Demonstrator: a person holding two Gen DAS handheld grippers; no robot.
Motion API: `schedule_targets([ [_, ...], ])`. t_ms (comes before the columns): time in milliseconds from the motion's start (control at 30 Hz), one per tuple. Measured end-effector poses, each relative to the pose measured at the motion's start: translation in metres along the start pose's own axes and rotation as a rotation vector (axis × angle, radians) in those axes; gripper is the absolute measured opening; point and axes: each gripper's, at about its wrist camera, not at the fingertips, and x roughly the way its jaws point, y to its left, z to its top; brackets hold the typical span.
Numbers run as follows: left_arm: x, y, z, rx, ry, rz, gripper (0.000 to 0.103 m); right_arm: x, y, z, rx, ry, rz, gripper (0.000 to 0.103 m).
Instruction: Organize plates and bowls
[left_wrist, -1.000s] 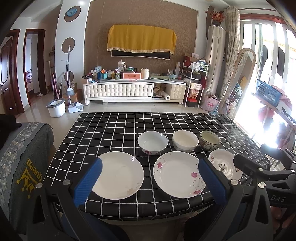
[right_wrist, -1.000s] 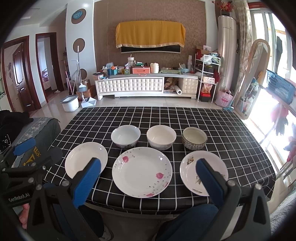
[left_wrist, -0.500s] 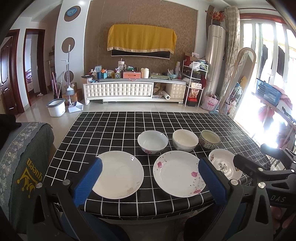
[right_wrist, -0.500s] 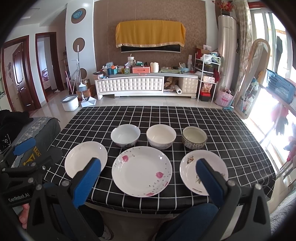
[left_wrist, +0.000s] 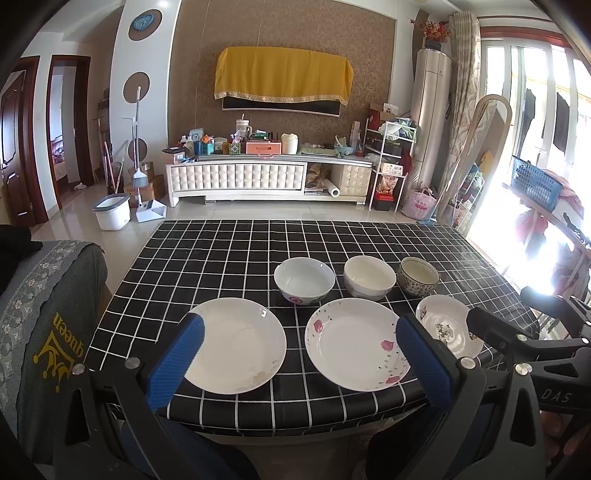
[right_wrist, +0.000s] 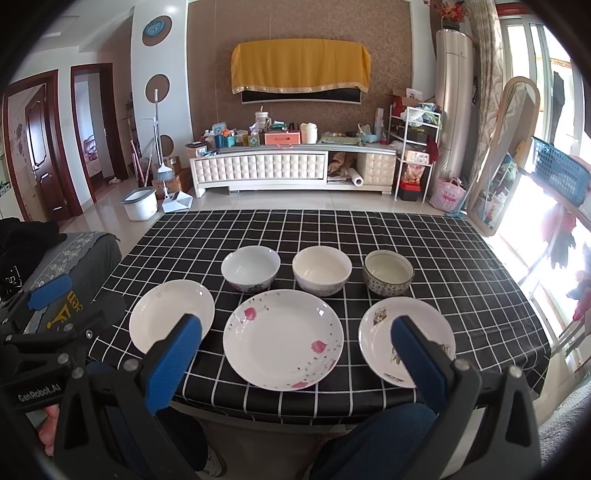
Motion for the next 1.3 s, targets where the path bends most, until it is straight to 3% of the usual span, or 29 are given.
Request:
schedule_targets([
  [1033, -0.002, -0.006, -0.001, 0.015, 0.002, 0.01, 0.102, -0.005, -0.004, 0.0, 0.004, 0.007, 0.0, 0.101],
  [1300, 0.008, 0.012, 0.01, -0.029, 0.015, 0.037, 0.103, 0.006, -0.007, 0.012, 0.029, 0.017, 0.02, 0.101],
])
